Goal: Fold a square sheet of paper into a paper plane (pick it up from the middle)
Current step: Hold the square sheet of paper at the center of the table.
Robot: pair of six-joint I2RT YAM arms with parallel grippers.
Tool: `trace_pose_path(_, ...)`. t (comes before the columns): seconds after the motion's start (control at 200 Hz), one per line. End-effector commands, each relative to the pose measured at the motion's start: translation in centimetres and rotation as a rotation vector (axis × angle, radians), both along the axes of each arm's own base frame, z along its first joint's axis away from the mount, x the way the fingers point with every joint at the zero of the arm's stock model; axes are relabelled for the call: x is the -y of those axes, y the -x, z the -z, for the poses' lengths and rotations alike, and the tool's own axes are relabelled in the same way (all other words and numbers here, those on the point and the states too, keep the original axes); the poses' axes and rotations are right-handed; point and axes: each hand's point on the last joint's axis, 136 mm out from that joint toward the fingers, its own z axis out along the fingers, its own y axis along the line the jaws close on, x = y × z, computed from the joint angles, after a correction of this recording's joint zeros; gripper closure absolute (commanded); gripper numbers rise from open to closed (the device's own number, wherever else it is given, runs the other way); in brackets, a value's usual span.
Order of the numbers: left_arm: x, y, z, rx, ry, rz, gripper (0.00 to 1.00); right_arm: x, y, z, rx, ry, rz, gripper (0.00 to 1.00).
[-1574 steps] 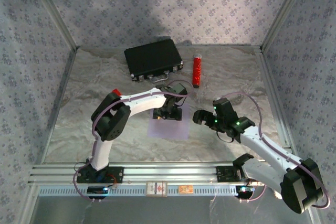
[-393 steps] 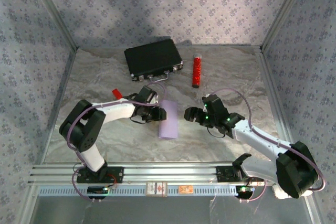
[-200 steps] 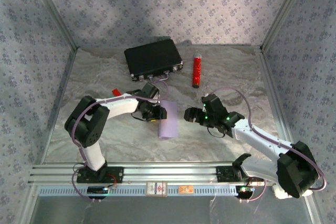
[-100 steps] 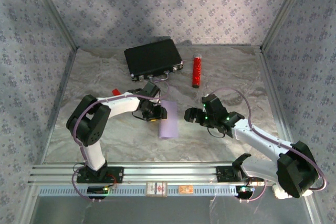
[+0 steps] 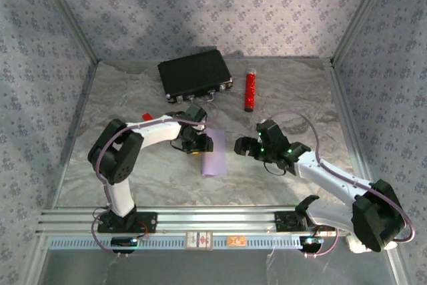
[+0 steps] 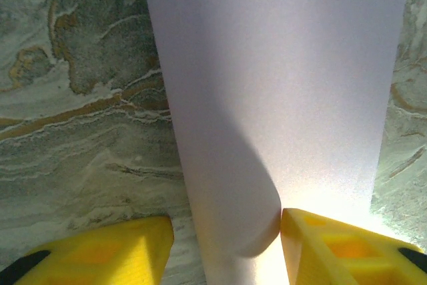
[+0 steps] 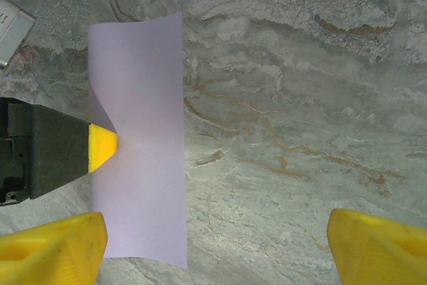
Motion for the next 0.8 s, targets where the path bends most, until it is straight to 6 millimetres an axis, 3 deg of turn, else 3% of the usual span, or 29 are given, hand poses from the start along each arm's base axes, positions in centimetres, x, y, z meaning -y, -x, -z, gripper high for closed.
trace_pose_path(0.0, -2.47, 1.12, 4.04, -0.044, -0.144, 0.000, 0.50, 0.31, -0.05, -0.18, 0.005, 0.027, 0.001, 0.12)
trace_pose_path(0.445, -2.27, 1.09, 4.29, -0.045, -0.133, -0.017, 0.49, -0.44, -0.23, -0.88, 0.017, -0.023, -0.009, 0.12)
trace_pose_path(0.795, -2.36, 1.28, 4.49, -0.049, -0.134, -0.015, 0.51, -0.43, -0.04, -0.31, 0.000, -0.017, -0.015, 0.12)
